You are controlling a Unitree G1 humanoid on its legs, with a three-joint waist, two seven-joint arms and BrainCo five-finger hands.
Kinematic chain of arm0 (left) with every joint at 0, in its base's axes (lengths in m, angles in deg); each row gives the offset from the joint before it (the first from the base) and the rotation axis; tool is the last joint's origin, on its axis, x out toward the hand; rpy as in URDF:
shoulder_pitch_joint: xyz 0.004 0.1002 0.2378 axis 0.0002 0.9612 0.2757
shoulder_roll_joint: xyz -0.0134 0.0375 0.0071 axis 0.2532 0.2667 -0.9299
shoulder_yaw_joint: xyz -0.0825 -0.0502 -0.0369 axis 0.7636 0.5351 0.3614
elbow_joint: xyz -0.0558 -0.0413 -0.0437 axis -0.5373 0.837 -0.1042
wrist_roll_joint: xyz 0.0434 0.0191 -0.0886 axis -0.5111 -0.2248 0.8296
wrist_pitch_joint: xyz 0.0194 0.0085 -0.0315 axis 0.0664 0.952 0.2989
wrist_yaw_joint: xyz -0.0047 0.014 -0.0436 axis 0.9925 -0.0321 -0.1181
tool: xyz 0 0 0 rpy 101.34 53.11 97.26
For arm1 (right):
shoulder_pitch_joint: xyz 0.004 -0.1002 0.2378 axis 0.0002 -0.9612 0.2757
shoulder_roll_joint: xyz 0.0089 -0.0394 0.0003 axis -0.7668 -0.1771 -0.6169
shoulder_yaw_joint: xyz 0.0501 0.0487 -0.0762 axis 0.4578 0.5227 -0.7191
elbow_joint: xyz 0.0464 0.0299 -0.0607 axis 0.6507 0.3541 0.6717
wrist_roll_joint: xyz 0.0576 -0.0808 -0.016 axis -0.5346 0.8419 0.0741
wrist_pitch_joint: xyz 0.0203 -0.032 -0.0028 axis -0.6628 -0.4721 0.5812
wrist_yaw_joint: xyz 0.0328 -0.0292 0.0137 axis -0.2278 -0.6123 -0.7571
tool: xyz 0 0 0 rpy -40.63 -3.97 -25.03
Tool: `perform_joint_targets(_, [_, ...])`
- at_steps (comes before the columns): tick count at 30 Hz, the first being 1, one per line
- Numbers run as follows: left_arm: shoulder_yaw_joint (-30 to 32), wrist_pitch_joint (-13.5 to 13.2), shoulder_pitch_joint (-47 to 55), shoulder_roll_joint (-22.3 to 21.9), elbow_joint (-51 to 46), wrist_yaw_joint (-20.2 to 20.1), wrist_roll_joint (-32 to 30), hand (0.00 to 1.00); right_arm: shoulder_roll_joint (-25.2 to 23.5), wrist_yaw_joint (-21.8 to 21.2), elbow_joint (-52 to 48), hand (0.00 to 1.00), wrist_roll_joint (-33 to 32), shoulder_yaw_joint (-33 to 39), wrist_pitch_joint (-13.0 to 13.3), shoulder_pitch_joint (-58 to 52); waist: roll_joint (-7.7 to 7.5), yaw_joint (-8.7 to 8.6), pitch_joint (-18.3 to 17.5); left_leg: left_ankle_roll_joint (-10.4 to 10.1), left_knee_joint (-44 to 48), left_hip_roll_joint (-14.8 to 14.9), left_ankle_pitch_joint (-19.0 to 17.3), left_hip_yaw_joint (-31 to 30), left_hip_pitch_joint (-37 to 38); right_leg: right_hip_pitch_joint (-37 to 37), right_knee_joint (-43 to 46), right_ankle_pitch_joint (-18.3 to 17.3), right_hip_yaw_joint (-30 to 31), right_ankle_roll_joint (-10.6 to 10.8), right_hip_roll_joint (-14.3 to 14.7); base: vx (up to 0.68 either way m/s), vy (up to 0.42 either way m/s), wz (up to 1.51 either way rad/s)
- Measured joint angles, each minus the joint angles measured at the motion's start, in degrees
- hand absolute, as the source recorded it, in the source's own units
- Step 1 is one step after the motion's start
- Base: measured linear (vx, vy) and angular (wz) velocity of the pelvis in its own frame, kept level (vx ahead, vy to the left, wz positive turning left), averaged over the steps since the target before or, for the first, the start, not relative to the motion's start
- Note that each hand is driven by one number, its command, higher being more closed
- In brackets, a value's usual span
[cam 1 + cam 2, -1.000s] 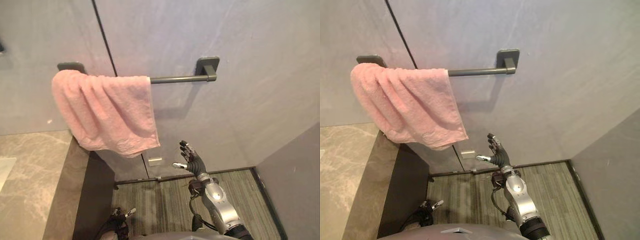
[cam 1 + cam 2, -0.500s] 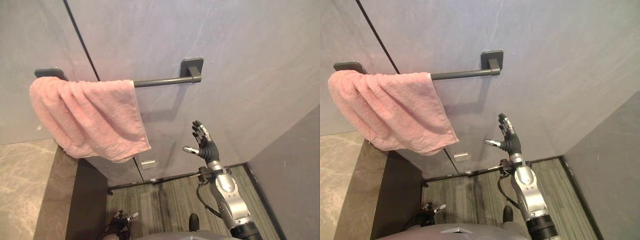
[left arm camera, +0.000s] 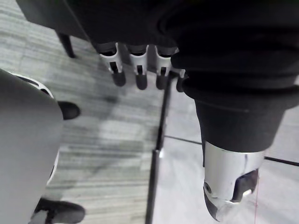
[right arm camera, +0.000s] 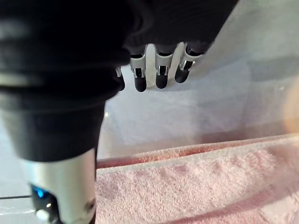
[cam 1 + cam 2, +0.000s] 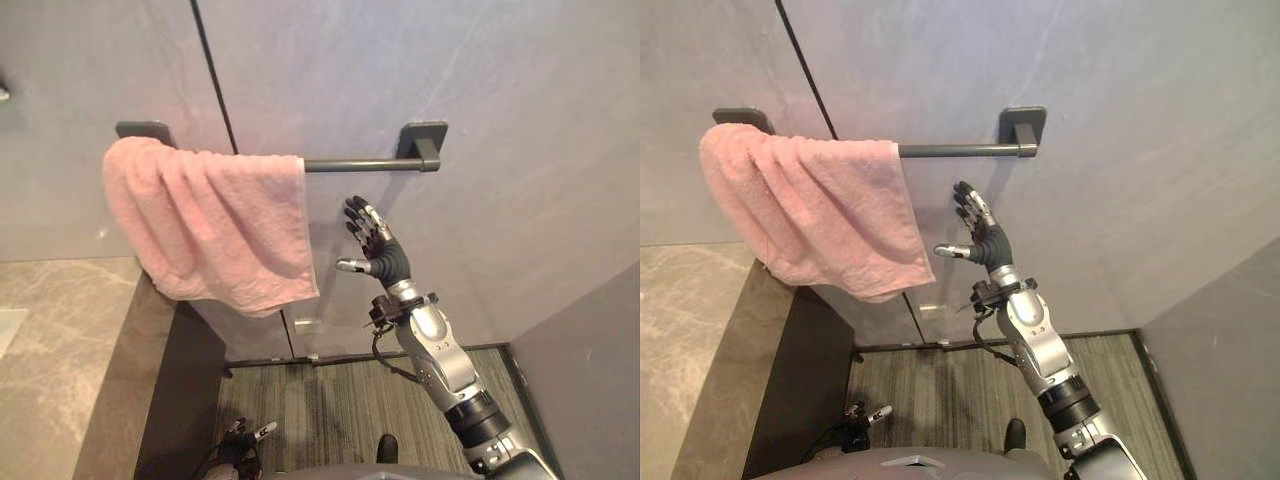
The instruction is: Organize washtable
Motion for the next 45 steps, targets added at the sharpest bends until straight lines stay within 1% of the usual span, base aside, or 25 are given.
perform_joint_targets(1, [0.02, 0.06, -0.01, 0.05, -0.07, 0.01, 0.0, 0.0, -0.03, 0.03, 0.62, 0.0, 0.0, -0.21, -0.02, 0.6, -0.13, 0.04, 0.0, 0.0, -0.16, 0.0, 0.11, -0.13, 0.0, 0.0, 0.0, -0.01, -0.13, -0.02, 0.0, 0.0, -0.008, 0.1])
perform_joint_targets(6, [0.31, 0.28, 0.02, 0.33, -1.55, 0.44, 1.28, 0.0, -0.49, 0.11, 5.63, 0.0, -0.03, -1.06, -0.06, 4.71, -1.69, 1.24, 0.68, -0.13, -1.41, -0.02, 1.17, -0.98, -0.28, -0.36, -0.01, -0.1, -0.6, -0.11, 0.02, -0.01, -0.012, 0.07])
perform_joint_targets(10, [0.28, 0.26, 0.1, 0.32, -2.2, 0.97, 2.77, 0.0, -1.24, 0.14, 7.21, 0.0, 0.0, -2.69, -0.24, 7.45, -1.68, 1.65, 0.78, -0.12, -1.74, -0.06, 1.71, -2.04, -1.55, -1.11, 0.0, -0.13, -1.83, -0.15, -0.14, -0.01, -0.013, 0.16])
perform_joint_targets(12, [0.23, 0.19, 0.42, 0.06, -4.35, 1.24, 5.99, 0.0, -1.86, 0.78, 8.97, 0.0, 0.08, -3.02, -0.26, 10.88, -1.76, 1.79, 1.88, -0.14, -1.65, 0.02, 2.07, -3.15, -2.29, -1.15, 0.0, -0.13, -2.5, -0.16, -0.25, -0.02, -0.014, 0.27])
perform_joint_targets(13, [0.13, -0.02, 0.39, -0.04, -5.95, 1.29, 8.79, 0.0, -1.88, 1.38, 9.49, 0.0, 0.1, -3.21, -0.35, 12.89, -1.84, 2.15, 2.56, -0.17, -1.49, 0.02, 2.29, -3.93, -3.01, -1.33, 0.0, -0.13, -3.11, -0.16, -0.37, -0.03, -0.018, 0.27])
perform_joint_targets(14, [0.05, -0.24, 0.44, -0.18, -6.86, 1.32, 10.55, 0.0, -1.91, 1.54, 9.46, 0.0, 0.11, -3.31, -0.34, 13.54, -1.85, 2.21, 2.6, -0.12, -1.35, 0.01, 2.42, -4.45, -3.68, -1.6, 0.01, -0.13, -3.54, -0.17, -0.45, -0.02, -0.013, 0.36])
perform_joint_targets(17, [-0.08, -1.42, 0.56, -1.17, -11.74, 1.48, 16.12, 0.0, -2.28, 2.63, 9.49, 0.0, 0.29, -4.87, -0.38, 16.71, -1.78, 3.59, 3.93, -0.14, -1.03, 0.06, 2.76, -5.89, -4.73, -1.66, 0.01, -0.13, -4.32, -0.17, -0.58, -0.01, -0.007, 0.26])
perform_joint_targets(18, [-0.22, -1.53, 0.62, -1.53, -13.24, 1.47, 17.31, 0.0, -2.55, 2.76, 9.5, 1.0, 0.51, -4.83, -0.38, 17.47, -1.7, 3.69, 4.01, -0.11, -0.83, 0.03, 2.88, -6.5, -5.38, -1.71, 0.01, -0.13, -5.09, -0.17, -0.72, 0.0, -0.001, 0.34])
perform_joint_targets(22, [-2.72, -1.99, 2.52, -1.88, -19.73, 1.09, 21.11, 0.0, -2.56, 3.54, 11.65, 1.0, 2.04, -4.77, -0.69, 18.92, -1.62, 3.74, 4.14, -0.14, -0.57, 0.04, 3.05, -7.7, -6.15, -1.71, 0.01, -0.13, -5.65, -0.17, -0.81, 0.0, 0.003, 0.16])
perform_joint_targets(24, [-4.95, -2.06, 3.46, -2.07, -24.77, 0.13, 23.59, 0.0, -2.58, 3.56, 11.65, 1.0, 2.46, -4.76, -1.46, 20.19, -1.61, 4.2, 4.15, -0.17, -0.28, 0.09, 3.06, -8.22, -6.67, -1.67, 0.01, -0.25, -6.19, -0.35, -0.8, -0.01, -0.012, 0.14])
perform_joint_targets(25, [-5.33, -2.07, 3.56, -2.09, -25.91, -0.12, 23.77, 0.0, -2.57, 3.61, 11.66, 1.0, 2.47, -4.76, -1.58, 20.55, -1.61, 4.3, 4.15, -0.17, -0.17, 0.09, 3.07, -8.43, -6.85, -1.68, 0.01, -0.29, -6.36, -0.41, -0.82, -0.01, -0.01, 0.18])
perform_joint_targets(27, [-7.53, -2.13, 5.05, -2.22, -32.45, -0.88, 25.85, 0.0, -2.59, 3.93, 11.65, 1.0, 2.48, -4.6, -1.6, 21.31, -1.59, 4.57, 4.16, -0.24, 0.11, 0.13, 3.11, -9.07, -7.32, -1.67, 0.01, -0.32, -6.51, -0.46, -0.82, -0.01, -0.003, 0.13])
perform_joint_targets(29, [-9.04, -2.51, 7.18, -2.26, -38.59, -1.39, 25.93, 0.0, -2.55, 3.99, 11.65, 1.0, 2.66, -4.41, -1.6, 21.29, -1.53, 4.57, 4.19, -0.24, 0.17, 0.12, 3.11, -9.08, -7.36, -1.66, 0.01, -0.32, -6.5, -0.46, -0.84, 0.0, 0.0, 0.02])
perform_joint_targets(31, [-9.62, -2.74, 7.48, -2.24, -42.45, -2.02, 26.05, 0.0, -2.47, 4.02, 11.65, 1.0, 3.08, -3.68, -1.6, 21.23, -1.46, 4.51, 4.24, -0.24, 0.24, 0.12, 3.11, -9.08, -7.4, -1.65, 0.02, -0.32, -6.49, -0.46, -0.84, 0.0, 0.0, 0.0])
perform_joint_targets(34, [-10.02, -3.17, 8.08, -2.17, -48.7, -2.98, 26.05, 0.0, -1.97, 3.85, 10.48, 1.0, 4.7, -0.83, -1.55, 19.64, -1.36, 4.31, 4.3, -0.25, 0.42, 0.12, 3.1, -8.94, -7.38, -1.64, 0.02, -0.32, -6.36, -0.46, -0.83, 0.0, 0.0, 0.0])
perform_joint_targets(37, [-9.97, -3.79, 9.22, -1.89, -53.54, -3.73, 26.06, 0.0, -1.79, 3.72, 8.4, 1.0, 4.75, 1.31, -1.45, 16.18, -1.35, 4.03, 4.29, -0.24, 0.43, 0.12, 3.04, -8.49, -7.15, -1.57, 0.03, -0.32, -6.15, -0.46, -0.88, 0.0, 0.003, -0.06])
perform_joint_targets(39, [-8.91, -3.81, 11.15, -1.87, -58.66, -3.83, 27.93, 0.0, -1.16, 3.53, 7.2, 1.0, 4.81, 2.97, -1.21, 14.09, -1.33, 3.28, 4.27, -0.22, -0.07, 0.07, 3.03, -7.4, -6.16, -1.36, 0.03, -0.31, -5.47, -0.45, -0.91, 0.0, 0.01, -0.18])
perform_joint_targets(41, [-8.31, -3.82, 12.0, -1.51, -62.4, -4.11, 28.17, 0.0, 0.01, 3.21, 5.76, 1.0, 5.04, 4.56, -1.03, 12.09, -1.22, 2.99, 4.23, -0.14, -0.24, 0.08, 2.89, -6.87, -5.38, -0.98, 0.03, -0.31, -5.02, -0.45, -0.88, 0.0, 0.012, -0.17])
perform_joint_targets(42, [-7.82, -3.82, 12.5, -1.08, -64.74, -4.99, 28.17, 0.0, 0.69, 2.88, 5.76, 1.0, 5.14, 5.88, -0.87, 11.0, -1.14, 2.98, 4.22, -0.11, -0.3, 0.07, 2.81, -6.43, -4.92, -0.81, 0.03, -0.31, -4.75, -0.45, -0.86, 0.0, 0.008, -0.14])
perform_joint_targets(45, [-4.95, -4.37, 12.21, -0.18, -69.46, -5.38, 27.79, 0.0, 2.19, 2.38, 4.25, 1.0, 5.1, 8.14, -0.32, 8.89, -0.8, 2.93, 4.16, -0.1, -0.64, 0.08, 2.77, -5.32, -3.95, -0.59, 0.03, -0.3, -3.91, -0.43, -0.74, -0.01, 0.002, -0.17])
